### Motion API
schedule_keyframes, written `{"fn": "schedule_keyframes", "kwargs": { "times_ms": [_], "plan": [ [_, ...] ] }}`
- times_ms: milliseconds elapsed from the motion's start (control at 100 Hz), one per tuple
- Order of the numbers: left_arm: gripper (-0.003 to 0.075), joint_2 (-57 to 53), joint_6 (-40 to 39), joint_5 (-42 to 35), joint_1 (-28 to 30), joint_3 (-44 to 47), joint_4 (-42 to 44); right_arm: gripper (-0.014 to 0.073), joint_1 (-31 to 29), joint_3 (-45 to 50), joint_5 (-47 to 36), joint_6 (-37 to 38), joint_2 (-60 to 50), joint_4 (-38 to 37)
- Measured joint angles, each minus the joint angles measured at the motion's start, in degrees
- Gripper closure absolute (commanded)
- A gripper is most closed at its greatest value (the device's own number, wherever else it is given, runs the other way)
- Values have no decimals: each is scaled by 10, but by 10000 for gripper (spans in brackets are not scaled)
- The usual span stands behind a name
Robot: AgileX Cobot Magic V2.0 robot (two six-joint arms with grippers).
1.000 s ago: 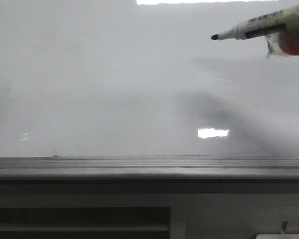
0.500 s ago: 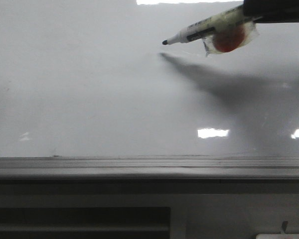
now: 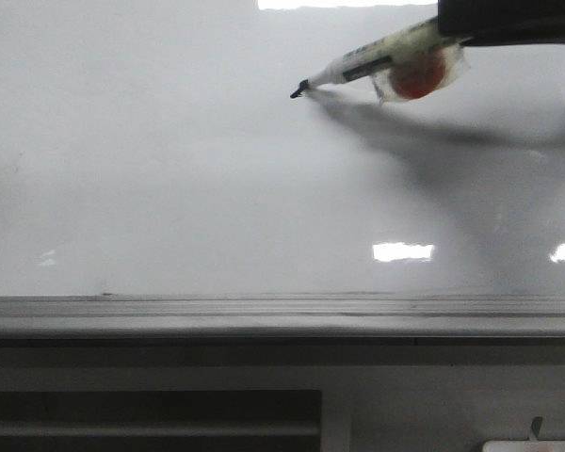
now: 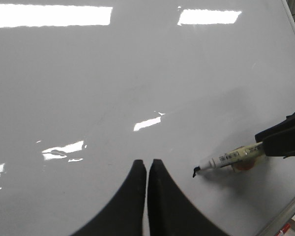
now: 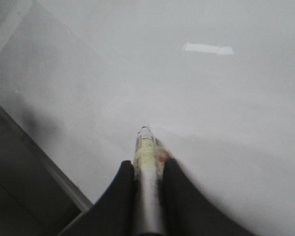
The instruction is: Write number 2 on whiteboard
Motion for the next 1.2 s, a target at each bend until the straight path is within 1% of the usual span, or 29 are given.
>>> {"fn": "schedule_keyframes", "kwargs": {
  "times_ms": [200, 340, 450, 580, 930, 1050, 1200],
  "plan": [
    [741, 0, 0, -1, 0, 0, 0, 656, 0, 31, -70, 0, -73, 2],
    [741, 0, 0, -1, 0, 0, 0, 656, 0, 62, -89, 5, -107, 9],
    [741, 0, 0, -1, 0, 0, 0, 656, 0, 84, -84, 15, -115, 17],
    [741, 0, 0, -1, 0, 0, 0, 656, 0, 101, -58, 18, -111, 21],
    [741, 0, 0, -1, 0, 0, 0, 655, 0, 105, 33, 18, -12, 21],
    [741, 0, 0, -1, 0, 0, 0, 654, 0, 105, 34, 18, -8, 21],
    [741, 0, 0, -3, 0, 0, 0, 648, 0, 118, 1, 44, -50, 21]
  ]
}}
